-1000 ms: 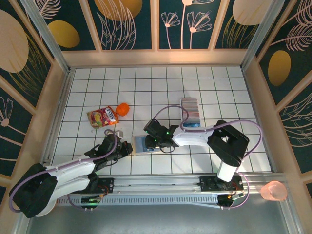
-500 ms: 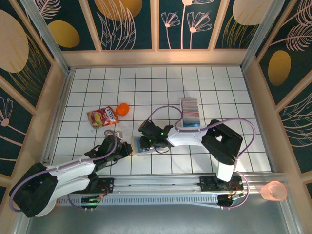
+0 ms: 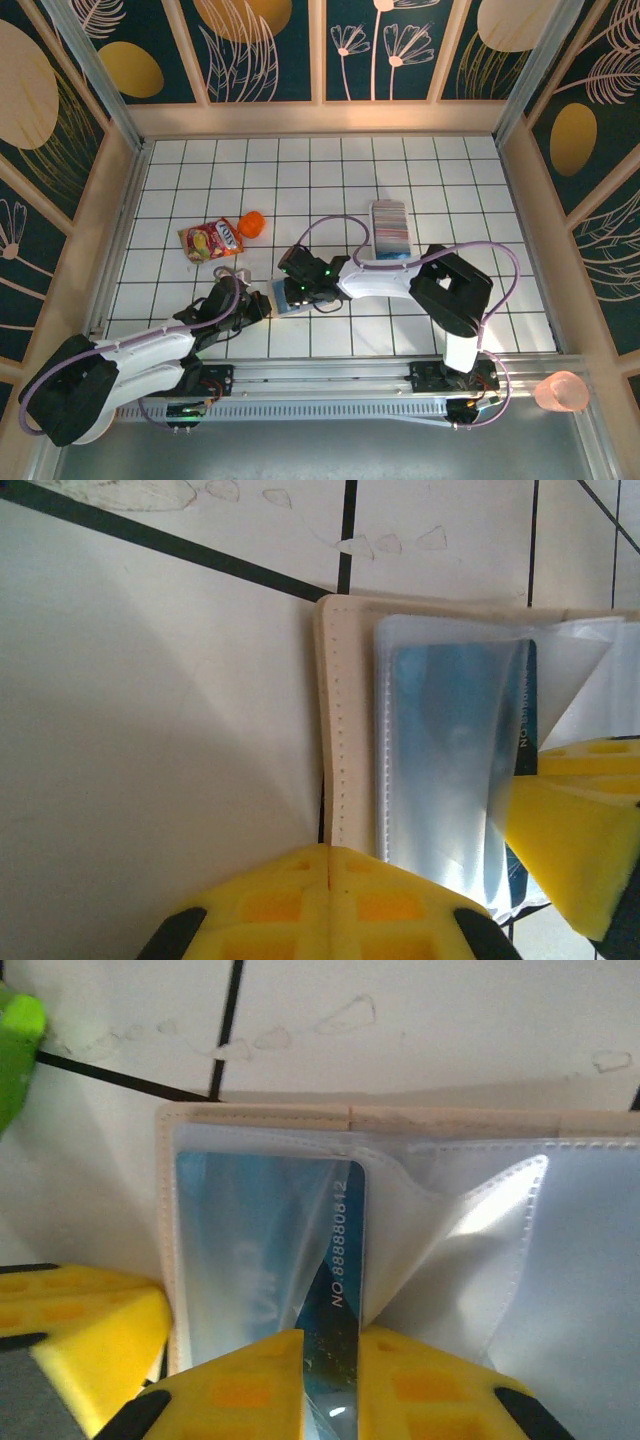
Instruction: Put the credit cards into the card holder
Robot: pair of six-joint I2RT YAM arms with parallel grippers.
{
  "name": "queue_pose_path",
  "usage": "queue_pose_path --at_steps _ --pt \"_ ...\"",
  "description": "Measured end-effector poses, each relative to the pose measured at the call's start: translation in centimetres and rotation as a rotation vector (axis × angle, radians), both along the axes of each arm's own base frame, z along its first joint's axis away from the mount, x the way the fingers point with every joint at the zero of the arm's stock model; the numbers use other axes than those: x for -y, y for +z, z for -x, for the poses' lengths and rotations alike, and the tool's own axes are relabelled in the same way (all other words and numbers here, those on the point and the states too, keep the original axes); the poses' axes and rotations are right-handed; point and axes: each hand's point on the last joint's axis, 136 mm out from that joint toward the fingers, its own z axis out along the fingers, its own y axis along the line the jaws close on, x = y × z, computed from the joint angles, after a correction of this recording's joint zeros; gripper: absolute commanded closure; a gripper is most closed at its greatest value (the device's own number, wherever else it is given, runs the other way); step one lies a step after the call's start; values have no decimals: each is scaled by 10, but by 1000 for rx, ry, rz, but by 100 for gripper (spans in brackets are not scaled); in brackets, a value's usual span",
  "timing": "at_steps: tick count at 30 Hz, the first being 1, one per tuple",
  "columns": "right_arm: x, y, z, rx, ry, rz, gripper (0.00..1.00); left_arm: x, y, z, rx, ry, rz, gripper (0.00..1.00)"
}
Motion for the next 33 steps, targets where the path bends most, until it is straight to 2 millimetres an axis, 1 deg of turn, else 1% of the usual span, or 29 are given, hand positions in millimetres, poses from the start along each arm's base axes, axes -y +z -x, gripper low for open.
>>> queue_pose_path --at_steps 4,7,8,11,14,16,24,26,30,33 --pt "-4 4 1 7 9 -9 84 0 0 0 0 0 0 96" --pt "-5 4 2 7 11 -10 83 0 0 0 0 0 0 96" --pt "-5 4 2 7 11 -10 81 0 0 0 0 0 0 96" --pt "-5 4 2 10 14 -8 72 0 0 0 0 0 0 95" --pt "-2 2 2 25 13 15 67 0 1 0 3 2 -1 93" --pt "1 2 2 40 14 34 65 -1 1 0 5 3 -4 91" --pt "26 21 -3 107 -30 71 65 -5 10 -2 29 17 -7 86" --pt "34 20 -2 106 -42 80 65 -4 14 -4 37 19 -3 84" --pt "52 6 0 79 -70 115 65 2 28 -10 62 15 15 83" --pt "59 -1 1 63 -87 129 65 7 37 -14 76 6 32 84"
